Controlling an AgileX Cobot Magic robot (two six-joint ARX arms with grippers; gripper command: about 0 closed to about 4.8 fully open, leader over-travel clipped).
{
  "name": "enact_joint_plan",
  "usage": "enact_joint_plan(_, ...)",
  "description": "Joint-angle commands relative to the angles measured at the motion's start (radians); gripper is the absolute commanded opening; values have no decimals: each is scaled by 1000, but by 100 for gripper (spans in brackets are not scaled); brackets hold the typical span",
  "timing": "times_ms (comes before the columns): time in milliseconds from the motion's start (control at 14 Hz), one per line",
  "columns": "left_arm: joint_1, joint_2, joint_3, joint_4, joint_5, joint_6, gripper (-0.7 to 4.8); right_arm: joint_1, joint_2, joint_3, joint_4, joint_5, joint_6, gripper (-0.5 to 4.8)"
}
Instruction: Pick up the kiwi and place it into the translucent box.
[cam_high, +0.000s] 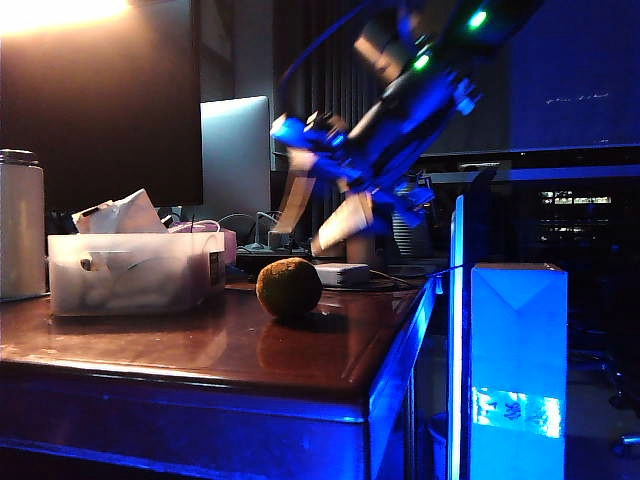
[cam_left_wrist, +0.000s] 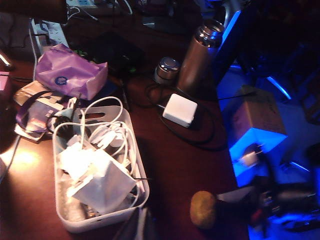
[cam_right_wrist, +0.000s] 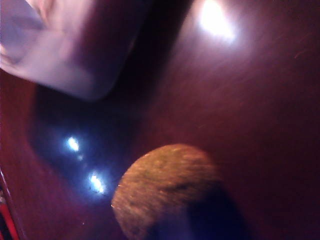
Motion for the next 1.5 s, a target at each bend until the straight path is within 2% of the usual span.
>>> enact_joint_plan(71,-4,-3,5,13,10,1,-3,23,32,5,79,58,18,479)
enact_joint_plan(285,-4,-3,5,13,50,1,-3,50,70,10,161,203,23,479)
enact_joint_plan(356,-4,-3,5,13,50,1,-3,56,81,10,174,222,23,479)
enact_joint_plan(712,-4,-3,5,13,50,1,-3,107,144,10,182,240,21,479)
enact_joint_plan(926,-4,-3,5,13,50,1,-3,134,180,10,127,253,18,479)
enact_joint_plan(1139,-4,-3,5,12,50,1,-3,133,179,10,109,259,18,479)
enact_joint_plan(1353,-4,-3,5,6,50,1,-3,133,177,15,107,247,11,457)
enact_joint_plan(1424,-4,-3,5,6,50,1,-3,133,176,15,111,247,11,407)
enact_joint_plan(1495,-4,-3,5,5,50,1,-3,133,176,15,114,247,11,312)
